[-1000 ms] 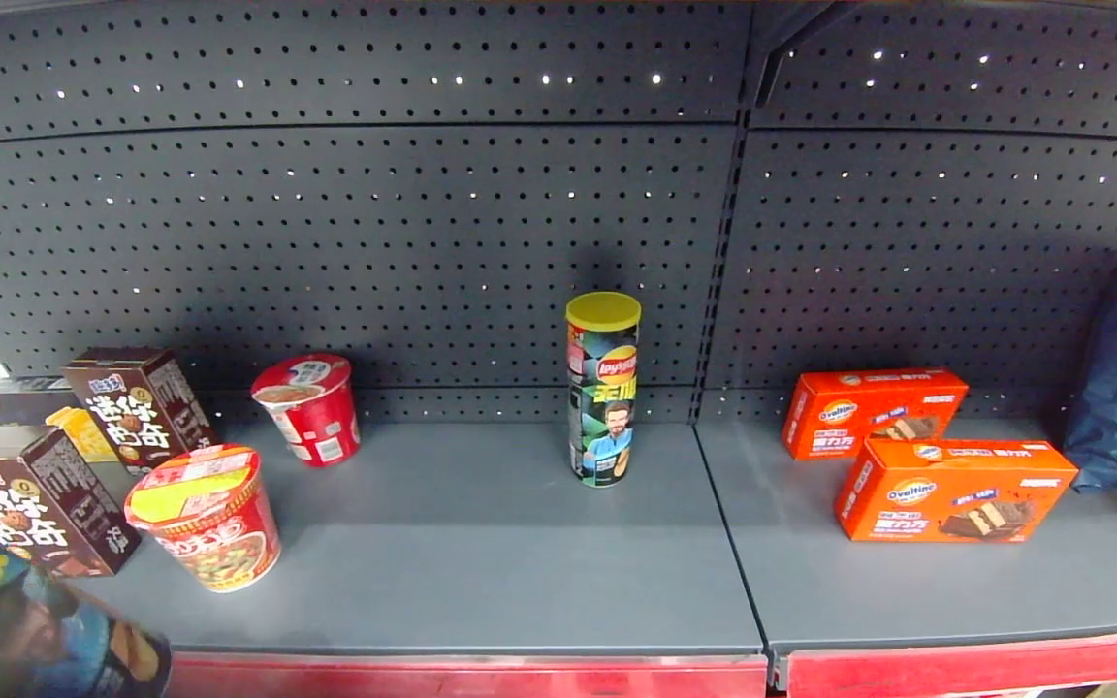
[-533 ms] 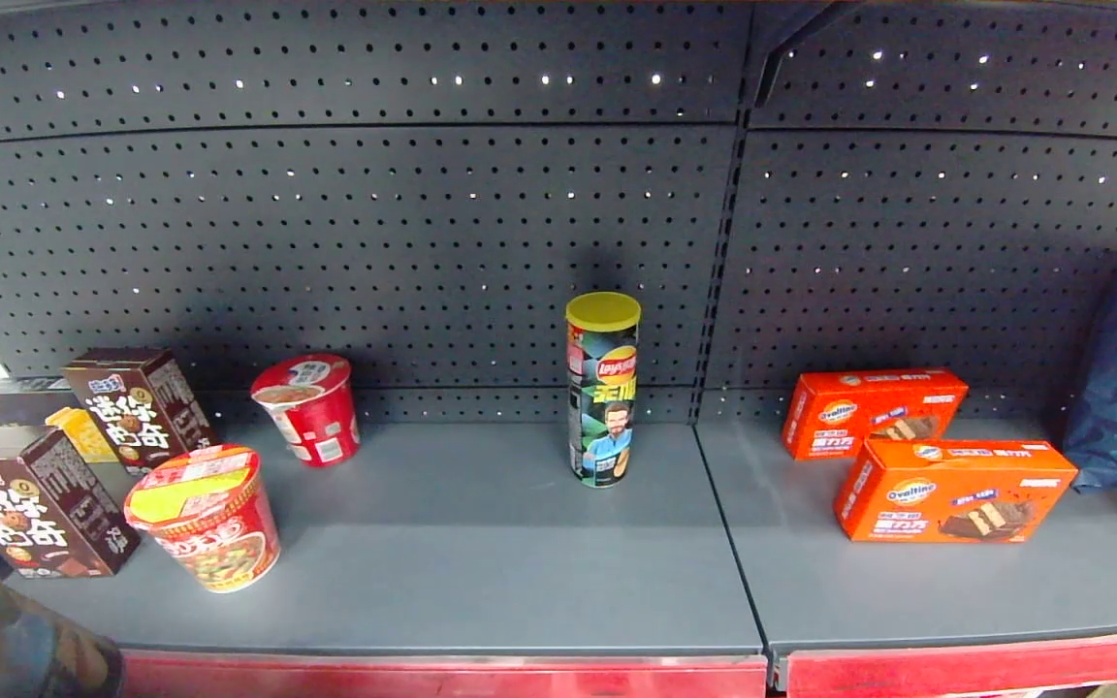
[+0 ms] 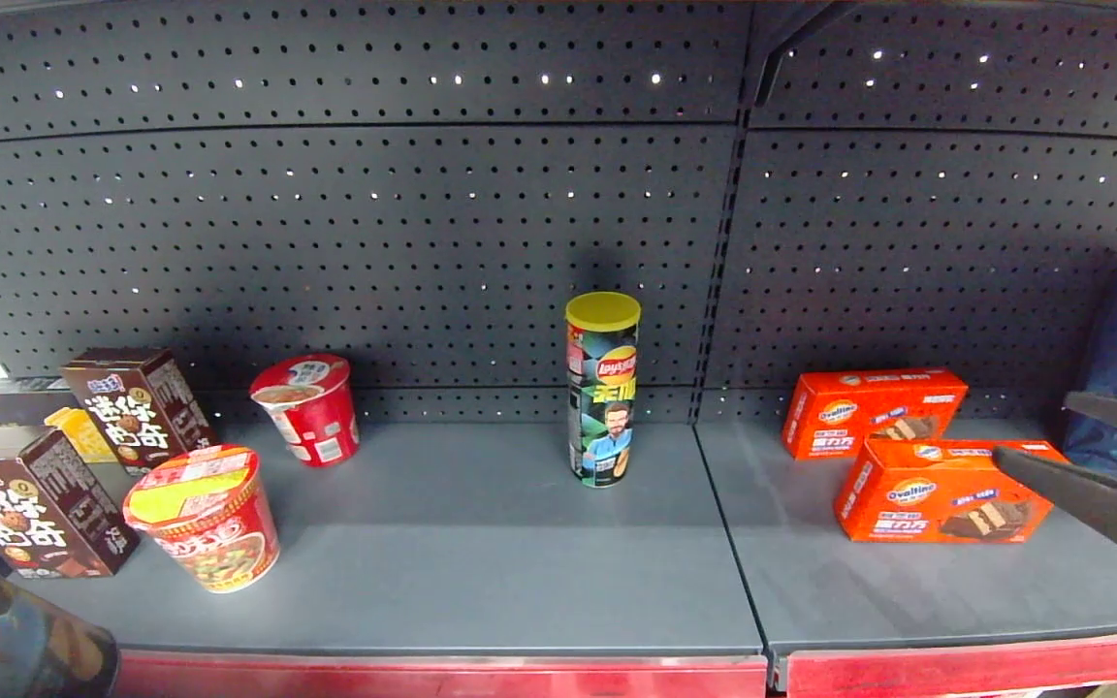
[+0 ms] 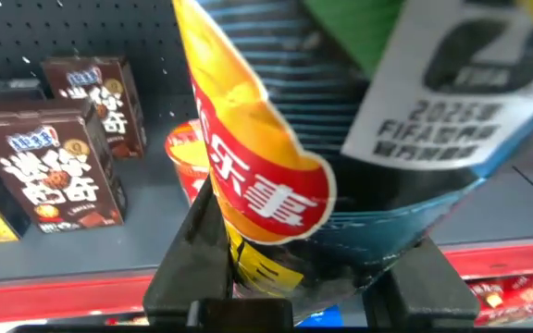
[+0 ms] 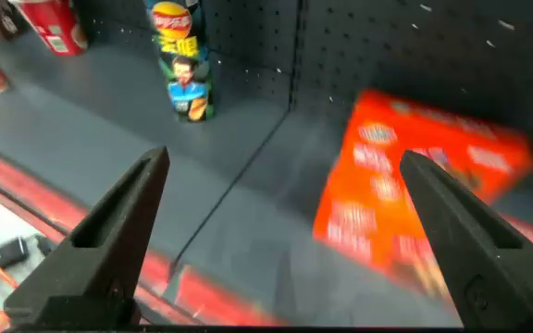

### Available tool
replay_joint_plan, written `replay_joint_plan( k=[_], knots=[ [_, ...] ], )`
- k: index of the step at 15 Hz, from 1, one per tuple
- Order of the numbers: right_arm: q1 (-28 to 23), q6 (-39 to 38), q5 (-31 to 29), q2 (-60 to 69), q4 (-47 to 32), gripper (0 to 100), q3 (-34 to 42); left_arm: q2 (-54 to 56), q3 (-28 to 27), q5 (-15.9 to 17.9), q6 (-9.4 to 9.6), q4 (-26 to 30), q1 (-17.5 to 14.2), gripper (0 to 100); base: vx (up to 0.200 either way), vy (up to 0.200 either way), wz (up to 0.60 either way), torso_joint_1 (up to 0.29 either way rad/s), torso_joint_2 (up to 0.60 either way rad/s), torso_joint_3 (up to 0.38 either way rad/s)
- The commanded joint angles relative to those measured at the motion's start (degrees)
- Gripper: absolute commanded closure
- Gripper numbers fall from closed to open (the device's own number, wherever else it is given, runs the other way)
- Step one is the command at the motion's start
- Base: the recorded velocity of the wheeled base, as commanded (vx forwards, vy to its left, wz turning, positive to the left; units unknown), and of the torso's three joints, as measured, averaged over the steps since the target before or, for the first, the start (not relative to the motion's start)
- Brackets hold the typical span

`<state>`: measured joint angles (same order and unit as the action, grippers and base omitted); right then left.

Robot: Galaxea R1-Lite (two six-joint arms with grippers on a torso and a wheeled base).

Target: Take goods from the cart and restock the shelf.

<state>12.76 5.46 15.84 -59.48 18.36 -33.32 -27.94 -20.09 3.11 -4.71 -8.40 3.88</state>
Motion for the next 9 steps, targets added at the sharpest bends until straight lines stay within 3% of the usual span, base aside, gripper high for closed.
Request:
replay_joint_plan(
  k=[1,4,9],
  knots=[
    [1.04,2.71,4.03,-19.54,6.78,0,-8.52,-0.18,0.67,0.58,-0.66,-0.04,0.08,100,0.000,0.000,0.00,0.000,0.00,0.000],
    [2.00,8.51,11.15,-29.29,6.43,0,-17.48,-0.01,0.84,0.67,-3.56,-0.04,0.08,100,0.000,0.000,0.00,0.000,0.00,0.000],
    [7.71,8.86,12.38,-40.28,6.25,0,-29.70,4.83,5.15,0.85,-3.64,0.14,0.08,100,0.000,0.000,0.00,0.000,0.00,0.000]
  ],
)
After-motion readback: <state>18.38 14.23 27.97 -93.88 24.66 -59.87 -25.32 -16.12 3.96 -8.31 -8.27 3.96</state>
